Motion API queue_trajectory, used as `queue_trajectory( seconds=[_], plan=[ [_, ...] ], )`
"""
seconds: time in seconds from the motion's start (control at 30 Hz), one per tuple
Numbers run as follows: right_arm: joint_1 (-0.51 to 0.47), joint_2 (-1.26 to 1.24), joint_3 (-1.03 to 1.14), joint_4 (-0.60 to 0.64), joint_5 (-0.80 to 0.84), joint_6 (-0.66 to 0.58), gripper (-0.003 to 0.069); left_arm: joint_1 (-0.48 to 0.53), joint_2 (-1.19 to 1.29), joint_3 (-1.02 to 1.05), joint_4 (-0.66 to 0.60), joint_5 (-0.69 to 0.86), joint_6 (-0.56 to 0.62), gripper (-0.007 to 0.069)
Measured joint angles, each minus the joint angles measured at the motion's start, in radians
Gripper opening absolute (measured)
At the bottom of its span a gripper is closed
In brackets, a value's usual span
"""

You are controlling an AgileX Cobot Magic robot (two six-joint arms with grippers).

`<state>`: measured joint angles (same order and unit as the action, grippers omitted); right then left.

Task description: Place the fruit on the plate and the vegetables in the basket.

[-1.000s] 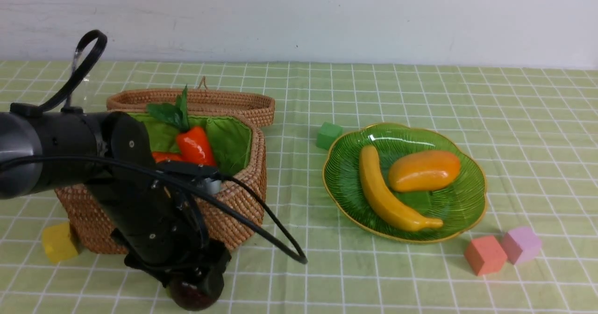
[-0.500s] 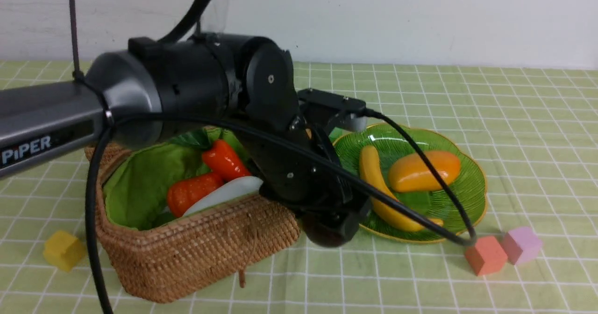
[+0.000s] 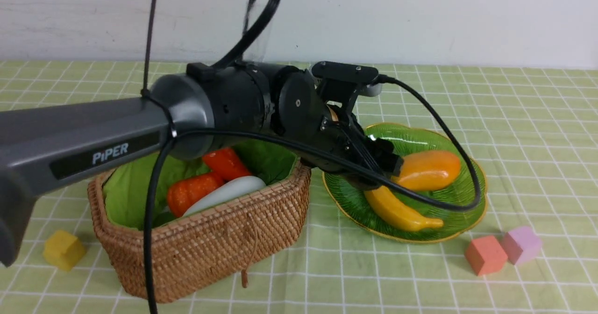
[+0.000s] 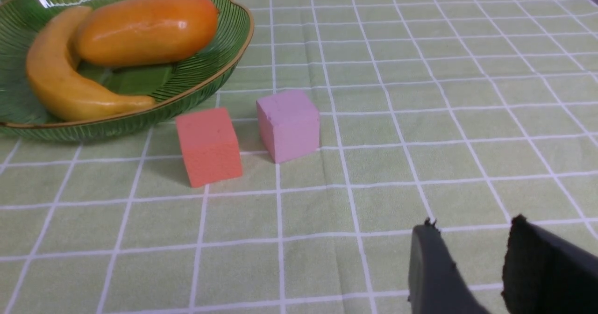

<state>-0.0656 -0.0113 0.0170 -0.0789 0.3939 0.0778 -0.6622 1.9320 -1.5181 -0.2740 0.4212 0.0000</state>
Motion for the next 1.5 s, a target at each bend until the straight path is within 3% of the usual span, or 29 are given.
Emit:
queue_trajectory(
  seconds=[0.47, 0.7, 0.97, 1.1, 1.23, 1.4, 1.5],
  plan=[
    [0.0, 0.0, 0.0, 0.0, 0.0, 0.0, 0.024, -0.001, 0.075, -0.008, -0.005, -0.066, 0.0, 0.0547],
    [0.0, 0.0, 0.0, 0.0, 0.0, 0.0, 0.024, -0.001, 0.075, -0.011, -0.007, -0.046, 0.0, 0.0627],
    [0.0, 0.0, 0.0, 0.0, 0.0, 0.0, 0.024, -0.002, 0.041, -0.008, -0.005, 0.005, 0.016, 0.0617],
    [0.0, 0.0, 0.0, 0.0, 0.0, 0.0, 0.024, -0.002, -0.035, -0.008, 0.002, 0.066, 0.069, 0.0553],
    [0.0, 0.0, 0.0, 0.0, 0.0, 0.0, 0.024, -0.002, -0.166, -0.008, 0.004, 0.159, 0.118, 0.0426],
    [0.0, 0.0, 0.0, 0.0, 0.0, 0.0, 0.024, -0.002, -0.374, -0.008, 0.06, 0.4, 0.119, 0.0171],
    [0.0, 0.0, 0.0, 0.0, 0.0, 0.0, 0.024, -0.002, -0.488, -0.008, 0.149, 0.609, 0.035, 0.0024]
  ],
)
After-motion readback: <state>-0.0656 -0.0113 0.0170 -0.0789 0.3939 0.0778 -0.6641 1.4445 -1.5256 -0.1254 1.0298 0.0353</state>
